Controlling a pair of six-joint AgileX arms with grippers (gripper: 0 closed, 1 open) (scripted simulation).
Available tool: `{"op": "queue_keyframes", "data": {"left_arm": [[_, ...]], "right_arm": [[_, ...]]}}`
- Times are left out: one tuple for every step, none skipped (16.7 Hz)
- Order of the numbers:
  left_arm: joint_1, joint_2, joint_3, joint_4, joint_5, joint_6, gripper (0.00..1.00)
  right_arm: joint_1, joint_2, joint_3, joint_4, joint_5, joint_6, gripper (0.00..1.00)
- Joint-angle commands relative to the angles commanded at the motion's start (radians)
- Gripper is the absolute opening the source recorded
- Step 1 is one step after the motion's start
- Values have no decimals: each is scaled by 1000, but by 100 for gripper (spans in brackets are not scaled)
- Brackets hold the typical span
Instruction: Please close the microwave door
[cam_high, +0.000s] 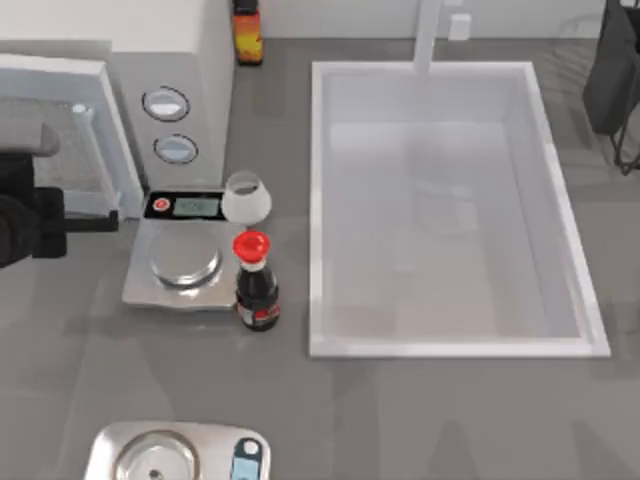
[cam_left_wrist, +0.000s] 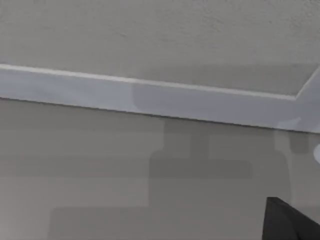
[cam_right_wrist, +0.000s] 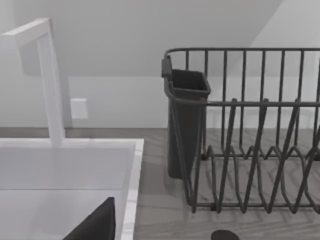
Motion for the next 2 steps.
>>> {"op": "queue_keyframes", "data": {"left_arm": [[0,12,9,7,0,0,0],[0,15,11,8,0,0,0]], "right_arm": [[0,0,0,0,0,0,100],[0,0,0,0,0,0,100]]}}
